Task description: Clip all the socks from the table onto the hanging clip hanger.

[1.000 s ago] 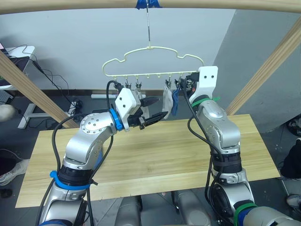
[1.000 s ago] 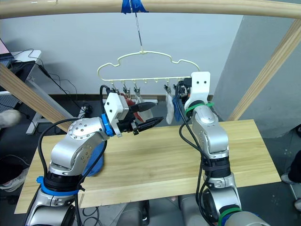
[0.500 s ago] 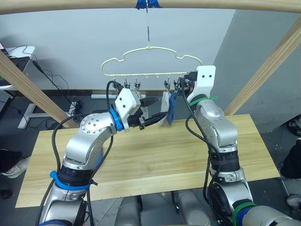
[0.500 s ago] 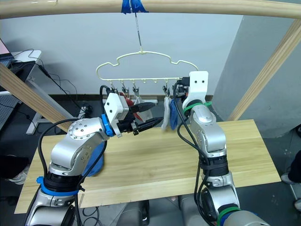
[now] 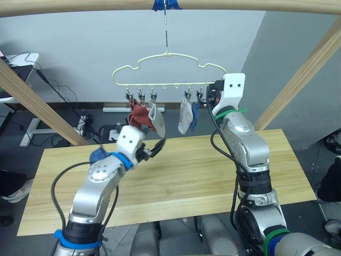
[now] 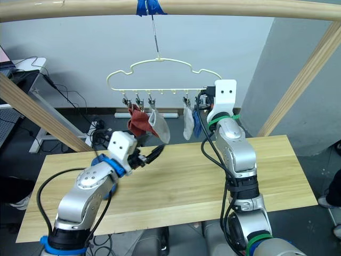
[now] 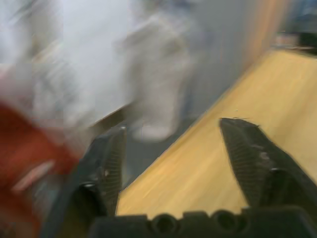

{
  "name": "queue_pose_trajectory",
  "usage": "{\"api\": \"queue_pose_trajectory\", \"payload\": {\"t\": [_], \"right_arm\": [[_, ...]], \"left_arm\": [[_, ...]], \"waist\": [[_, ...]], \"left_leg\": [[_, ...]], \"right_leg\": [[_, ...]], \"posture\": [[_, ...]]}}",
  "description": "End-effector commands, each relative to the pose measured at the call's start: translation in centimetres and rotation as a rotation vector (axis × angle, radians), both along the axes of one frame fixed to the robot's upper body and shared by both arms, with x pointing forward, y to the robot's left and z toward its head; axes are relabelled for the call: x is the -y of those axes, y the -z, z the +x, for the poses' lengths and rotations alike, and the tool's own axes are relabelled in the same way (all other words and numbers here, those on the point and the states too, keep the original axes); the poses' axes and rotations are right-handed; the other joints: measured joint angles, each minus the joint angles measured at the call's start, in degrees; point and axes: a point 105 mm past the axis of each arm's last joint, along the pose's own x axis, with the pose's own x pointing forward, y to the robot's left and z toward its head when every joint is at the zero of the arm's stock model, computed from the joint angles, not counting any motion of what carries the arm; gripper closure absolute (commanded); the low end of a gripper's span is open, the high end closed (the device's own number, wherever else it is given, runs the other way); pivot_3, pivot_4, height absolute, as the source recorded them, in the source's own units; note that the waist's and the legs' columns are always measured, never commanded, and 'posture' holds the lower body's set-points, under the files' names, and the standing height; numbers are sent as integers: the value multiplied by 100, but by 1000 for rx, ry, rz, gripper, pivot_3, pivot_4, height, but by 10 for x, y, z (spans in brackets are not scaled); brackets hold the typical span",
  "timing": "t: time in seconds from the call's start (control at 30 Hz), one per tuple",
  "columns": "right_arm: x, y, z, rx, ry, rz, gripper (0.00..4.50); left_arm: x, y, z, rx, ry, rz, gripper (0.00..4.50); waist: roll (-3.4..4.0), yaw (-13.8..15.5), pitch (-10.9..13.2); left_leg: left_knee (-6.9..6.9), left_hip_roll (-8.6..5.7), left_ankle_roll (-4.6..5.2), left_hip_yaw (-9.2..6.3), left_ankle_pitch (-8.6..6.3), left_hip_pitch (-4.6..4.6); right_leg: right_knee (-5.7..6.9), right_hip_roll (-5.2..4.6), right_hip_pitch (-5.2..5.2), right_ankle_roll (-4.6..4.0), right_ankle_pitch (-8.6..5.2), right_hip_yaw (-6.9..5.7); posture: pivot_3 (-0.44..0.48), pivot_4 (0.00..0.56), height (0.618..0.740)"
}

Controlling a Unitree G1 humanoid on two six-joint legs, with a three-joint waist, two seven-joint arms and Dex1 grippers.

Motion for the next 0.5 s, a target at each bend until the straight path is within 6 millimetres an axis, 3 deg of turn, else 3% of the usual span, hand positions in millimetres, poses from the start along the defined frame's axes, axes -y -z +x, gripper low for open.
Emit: {"api": "queue_pose_trajectory", "payload": {"t": [0.03,0.2,0.5], "right_arm": [[-1,-18,-2,60,-13,10,4500],[-1,-18,-2,55,-19,1,4500],[-3,-16,-5,32,-44,-16,4500]], "left_arm": [[-51,10,3,-1,-255,-21,19],[-111,41,6,-100,-514,-67,19],[-135,70,20,-223,-609,-90,19]], "waist": [[0,3,0],[-1,20,0],[-10,22,14]], "left_leg": [[1,0,0,0,0,0],[9,-5,0,3,0,-1],[6,-3,0,1,0,-1]], "right_leg": [[0,0,0,0,0,-1],[-2,-5,4,3,1,0],[-3,-4,3,3,1,-3]], "posture": [[-127,243,740],[-131,259,740],[-146,305,740]]}}
